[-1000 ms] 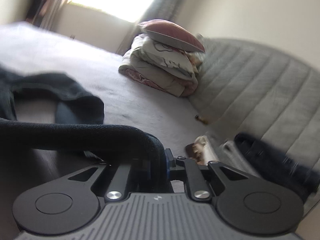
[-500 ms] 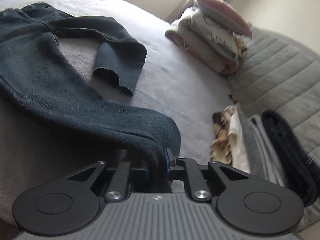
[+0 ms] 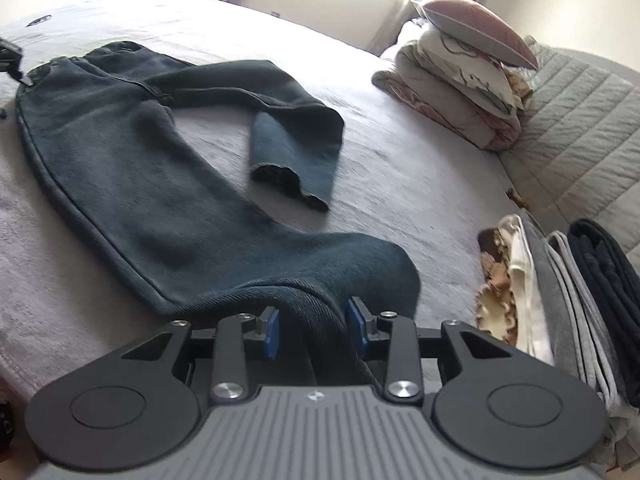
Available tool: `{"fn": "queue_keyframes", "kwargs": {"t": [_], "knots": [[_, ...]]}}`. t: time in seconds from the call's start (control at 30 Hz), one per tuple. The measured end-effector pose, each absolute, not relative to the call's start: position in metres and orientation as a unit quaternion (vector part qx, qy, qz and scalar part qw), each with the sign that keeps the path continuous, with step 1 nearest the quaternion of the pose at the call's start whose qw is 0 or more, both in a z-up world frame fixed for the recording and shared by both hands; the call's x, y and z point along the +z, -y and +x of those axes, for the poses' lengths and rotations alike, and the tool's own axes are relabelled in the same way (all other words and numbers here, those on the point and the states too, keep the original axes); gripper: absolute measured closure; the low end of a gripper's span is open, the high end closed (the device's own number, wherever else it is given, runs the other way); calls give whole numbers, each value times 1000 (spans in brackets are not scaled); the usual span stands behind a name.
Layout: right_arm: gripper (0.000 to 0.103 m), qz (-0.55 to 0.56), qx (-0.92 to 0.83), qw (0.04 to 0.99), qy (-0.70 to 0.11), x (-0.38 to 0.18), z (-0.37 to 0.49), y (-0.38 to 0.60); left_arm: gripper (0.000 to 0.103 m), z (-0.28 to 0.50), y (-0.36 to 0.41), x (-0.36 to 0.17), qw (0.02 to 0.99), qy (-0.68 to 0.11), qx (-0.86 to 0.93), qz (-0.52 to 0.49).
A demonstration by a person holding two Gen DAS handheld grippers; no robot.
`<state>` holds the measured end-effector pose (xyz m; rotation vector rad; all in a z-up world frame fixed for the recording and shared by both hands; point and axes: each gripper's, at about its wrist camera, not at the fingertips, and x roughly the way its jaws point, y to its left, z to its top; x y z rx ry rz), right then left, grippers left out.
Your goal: Fold clothes
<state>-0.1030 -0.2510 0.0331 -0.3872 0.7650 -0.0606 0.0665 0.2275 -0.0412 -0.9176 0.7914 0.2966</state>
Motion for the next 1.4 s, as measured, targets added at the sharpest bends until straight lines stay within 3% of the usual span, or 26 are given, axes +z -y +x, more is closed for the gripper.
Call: {"fn": "queue_keyframes", "kwargs": {"t": [0.27, 0.47, 0.6, 1.0, 1.07, 1.2, 1.33, 1.4], "knots": [[63, -239, -54, 906, -346, 44, -106, 229, 56, 85, -227, -45, 821, -357, 165, -415], [48, -251, -61, 917, -304, 64, -122, 226, 68, 89, -228, -49, 824, -347, 160, -419], [48, -232, -18, 926, -299, 66, -120, 210, 72, 96, -229, -51, 822, -346, 165, -422], [49, -216, 142, 903, -343, -2, -63, 108, 84, 99, -228, -54, 828, -343, 173, -409], [53, -211, 161, 896, -357, -14, -56, 98, 86, 98, -227, -55, 831, -340, 175, -404], [67, -232, 151, 895, -351, -31, -49, 80, 89, 95, -230, -52, 832, -334, 179, -406], [89, -210, 146, 904, -344, -29, -43, 78, 89, 87, -238, -47, 830, -319, 185, -418], [92, -207, 148, 904, -343, -27, -42, 76, 90, 82, -241, -41, 834, -309, 187, -416]]}}
